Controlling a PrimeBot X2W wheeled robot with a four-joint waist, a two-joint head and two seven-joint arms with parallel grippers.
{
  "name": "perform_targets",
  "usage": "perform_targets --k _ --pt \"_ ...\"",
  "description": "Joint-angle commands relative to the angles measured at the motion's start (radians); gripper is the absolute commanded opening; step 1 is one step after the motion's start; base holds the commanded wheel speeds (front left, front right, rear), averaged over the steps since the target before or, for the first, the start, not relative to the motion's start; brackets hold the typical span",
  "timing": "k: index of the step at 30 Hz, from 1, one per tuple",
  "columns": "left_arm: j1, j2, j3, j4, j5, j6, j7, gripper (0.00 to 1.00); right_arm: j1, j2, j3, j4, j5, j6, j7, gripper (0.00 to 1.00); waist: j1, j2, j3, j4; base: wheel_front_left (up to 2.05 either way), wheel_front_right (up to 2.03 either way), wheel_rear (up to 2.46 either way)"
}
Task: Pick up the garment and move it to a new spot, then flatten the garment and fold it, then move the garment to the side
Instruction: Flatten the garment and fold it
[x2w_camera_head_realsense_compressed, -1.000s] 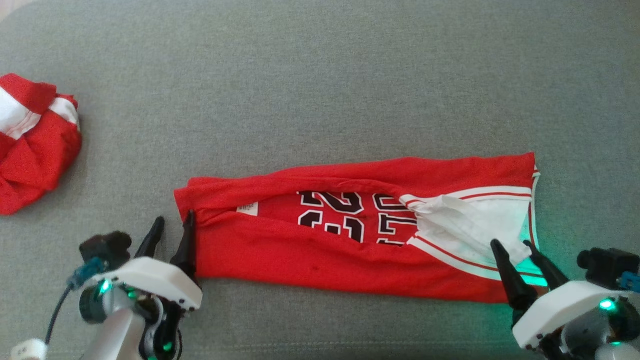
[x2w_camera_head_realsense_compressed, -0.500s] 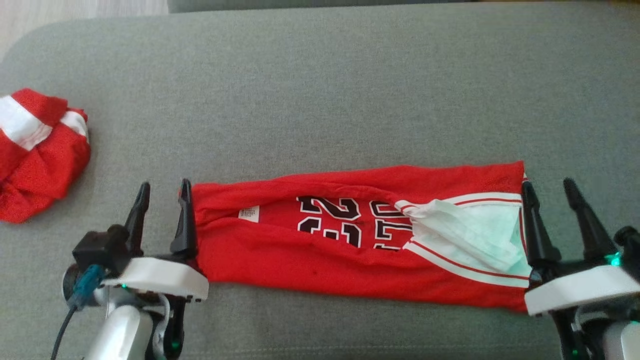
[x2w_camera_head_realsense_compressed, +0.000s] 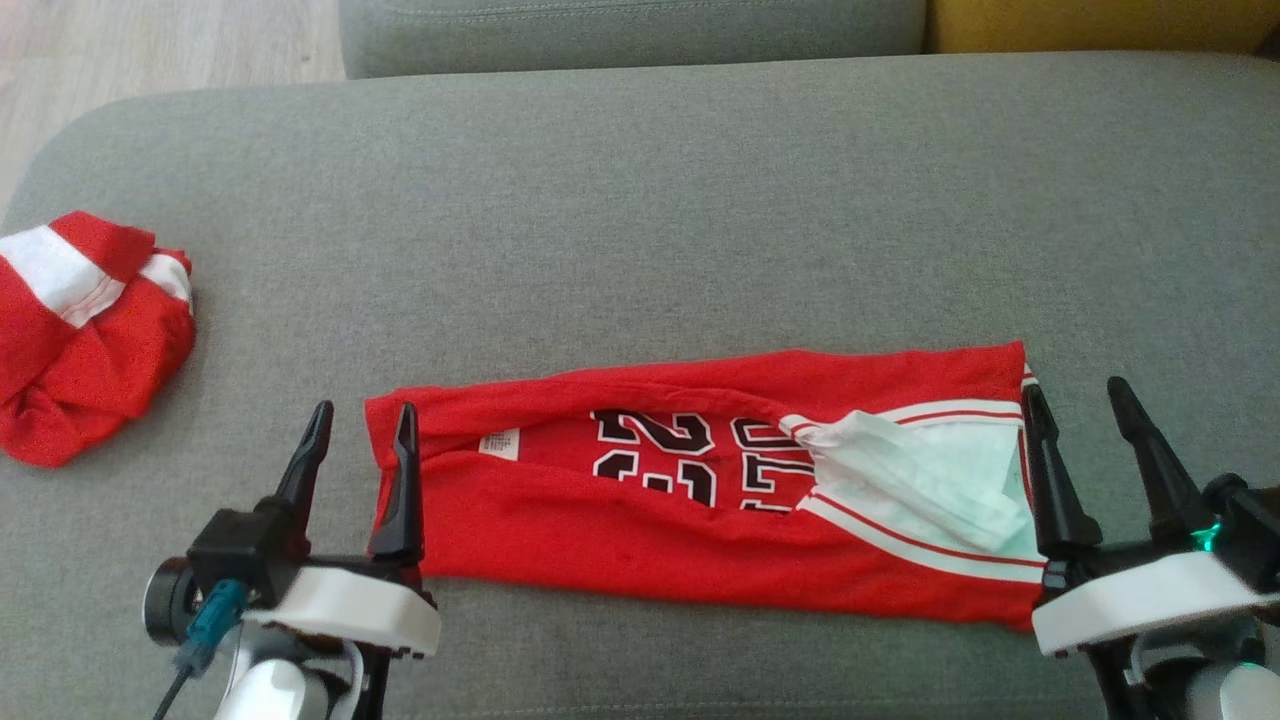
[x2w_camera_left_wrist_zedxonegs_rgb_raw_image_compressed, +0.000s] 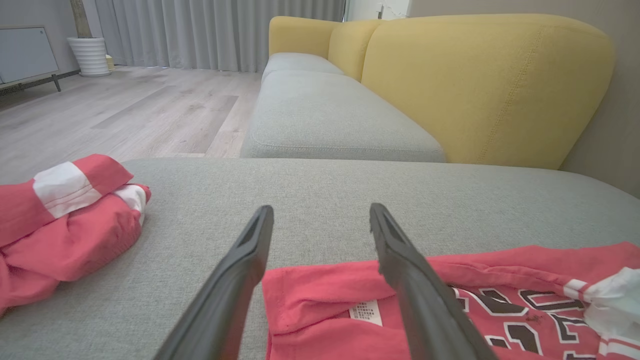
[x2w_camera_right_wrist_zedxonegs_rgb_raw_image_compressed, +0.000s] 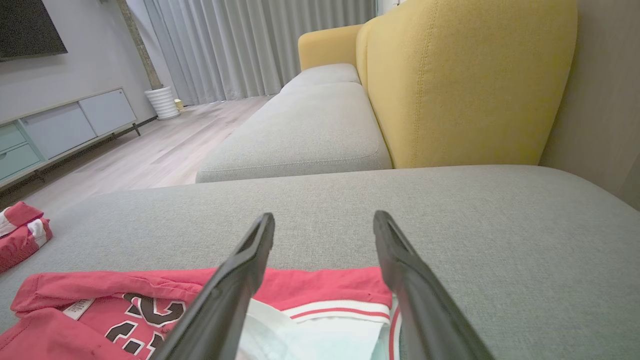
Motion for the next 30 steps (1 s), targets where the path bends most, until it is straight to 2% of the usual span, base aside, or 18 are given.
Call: perform_targets --k 1,11,19,25,30 --pt "-0.025 0.018 0.03 -0.036 0.011 0.006 -0.005 1.0 -0.015 -0.006 0.023 -0.031 -0.003 0.007 0.003 1.0 0.0 -0.0001 -0.002 0.002 0.0 0.0 0.0" --pt "-0.038 0.016 0.021 -0.043 0.01 0.01 -0.001 1.0 -0.027 -0.005 0.01 0.005 0.002 0.007 0.014 1.0 0.0 -0.0001 0.012 0.015 0.0 0.0 0.0" --pt "-0.077 0.003 0.001 -0.045 0.017 0.003 -0.003 1.0 -0.102 -0.027 -0.026 0.153 -0.002 0.007 0.05 1.0 0.0 -0.0001 0.066 0.036 0.0 0.0 0.0" --pt "-0.117 -0.016 -0.013 -0.027 0.015 -0.009 -0.006 1.0 -0.139 -0.025 -0.056 0.284 -0.025 0.007 0.143 1.0 0.0 -0.0001 0.112 0.058 0.0 0.0 0.0" --pt "-0.134 -0.026 -0.012 -0.017 0.016 -0.017 -0.01 1.0 -0.142 -0.001 -0.084 0.327 -0.035 0.007 0.237 1.0 0.0 -0.0001 0.139 0.067 0.0 0.0 0.0"
